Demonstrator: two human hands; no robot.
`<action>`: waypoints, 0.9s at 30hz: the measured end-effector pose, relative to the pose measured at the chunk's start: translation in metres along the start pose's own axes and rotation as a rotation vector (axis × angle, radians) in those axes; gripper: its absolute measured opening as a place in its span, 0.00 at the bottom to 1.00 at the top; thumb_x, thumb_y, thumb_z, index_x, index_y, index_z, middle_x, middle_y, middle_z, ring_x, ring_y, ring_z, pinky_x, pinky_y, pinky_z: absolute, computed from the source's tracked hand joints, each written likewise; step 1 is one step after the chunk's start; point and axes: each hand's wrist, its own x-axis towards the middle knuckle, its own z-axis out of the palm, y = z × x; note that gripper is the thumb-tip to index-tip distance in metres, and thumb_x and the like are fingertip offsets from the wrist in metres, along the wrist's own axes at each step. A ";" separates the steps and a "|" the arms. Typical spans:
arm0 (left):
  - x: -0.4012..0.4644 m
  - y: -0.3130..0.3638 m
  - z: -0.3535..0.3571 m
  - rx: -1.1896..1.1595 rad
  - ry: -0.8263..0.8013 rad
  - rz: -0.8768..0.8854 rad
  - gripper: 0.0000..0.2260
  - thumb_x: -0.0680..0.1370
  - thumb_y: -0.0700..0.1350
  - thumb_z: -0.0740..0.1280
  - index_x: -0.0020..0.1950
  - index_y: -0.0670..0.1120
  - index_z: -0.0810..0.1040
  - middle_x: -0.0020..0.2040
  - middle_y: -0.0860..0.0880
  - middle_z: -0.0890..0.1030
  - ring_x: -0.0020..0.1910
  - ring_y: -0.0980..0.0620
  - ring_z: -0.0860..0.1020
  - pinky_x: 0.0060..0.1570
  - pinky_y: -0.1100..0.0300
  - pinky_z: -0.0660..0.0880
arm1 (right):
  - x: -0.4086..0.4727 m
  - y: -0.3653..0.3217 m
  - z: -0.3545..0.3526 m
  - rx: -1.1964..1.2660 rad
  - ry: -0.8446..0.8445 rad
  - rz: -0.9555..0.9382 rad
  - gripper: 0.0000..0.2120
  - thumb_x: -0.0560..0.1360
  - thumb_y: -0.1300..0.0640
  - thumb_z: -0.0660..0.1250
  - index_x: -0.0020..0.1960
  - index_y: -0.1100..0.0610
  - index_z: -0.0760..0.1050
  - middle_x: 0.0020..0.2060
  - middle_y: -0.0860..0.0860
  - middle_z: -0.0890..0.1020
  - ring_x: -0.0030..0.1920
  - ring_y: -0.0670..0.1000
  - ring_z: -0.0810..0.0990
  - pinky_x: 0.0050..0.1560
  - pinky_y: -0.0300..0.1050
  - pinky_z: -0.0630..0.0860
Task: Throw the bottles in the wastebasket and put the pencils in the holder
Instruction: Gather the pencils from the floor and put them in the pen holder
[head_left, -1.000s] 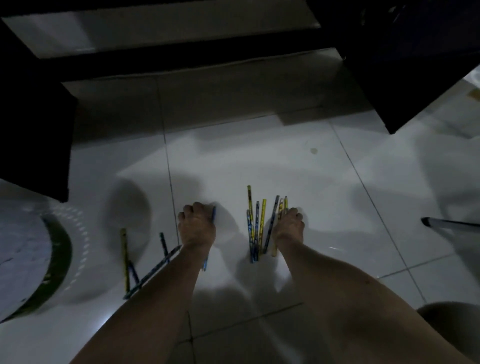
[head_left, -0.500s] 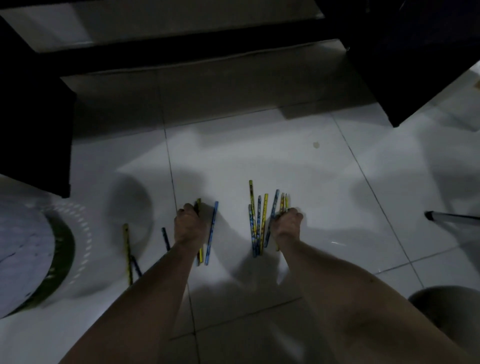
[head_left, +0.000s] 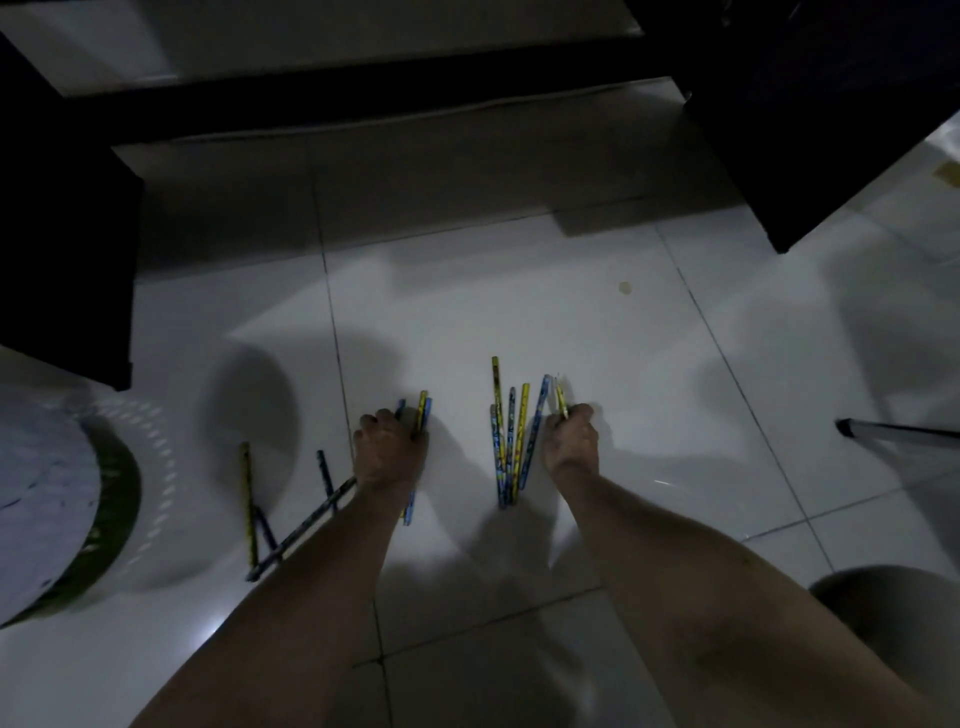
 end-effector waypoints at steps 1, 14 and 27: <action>-0.002 0.002 0.000 -0.003 -0.035 -0.020 0.17 0.77 0.49 0.64 0.53 0.34 0.77 0.49 0.34 0.78 0.48 0.33 0.77 0.47 0.45 0.74 | 0.000 -0.002 0.001 -0.004 -0.016 -0.001 0.13 0.83 0.55 0.58 0.63 0.63 0.68 0.58 0.65 0.80 0.57 0.65 0.80 0.50 0.48 0.74; 0.001 0.009 0.000 -0.169 -0.149 -0.214 0.11 0.79 0.39 0.63 0.58 0.33 0.75 0.59 0.34 0.79 0.60 0.36 0.77 0.58 0.50 0.73 | 0.004 -0.022 0.015 -0.157 -0.096 -0.013 0.20 0.82 0.51 0.61 0.64 0.66 0.73 0.62 0.64 0.79 0.62 0.63 0.78 0.61 0.52 0.76; -0.008 0.032 -0.003 -0.319 -0.151 -0.197 0.12 0.81 0.40 0.59 0.61 0.34 0.69 0.57 0.31 0.78 0.57 0.31 0.77 0.53 0.48 0.73 | -0.004 -0.021 0.011 -0.031 -0.112 -0.026 0.16 0.81 0.55 0.60 0.65 0.62 0.67 0.59 0.65 0.79 0.58 0.65 0.79 0.58 0.52 0.76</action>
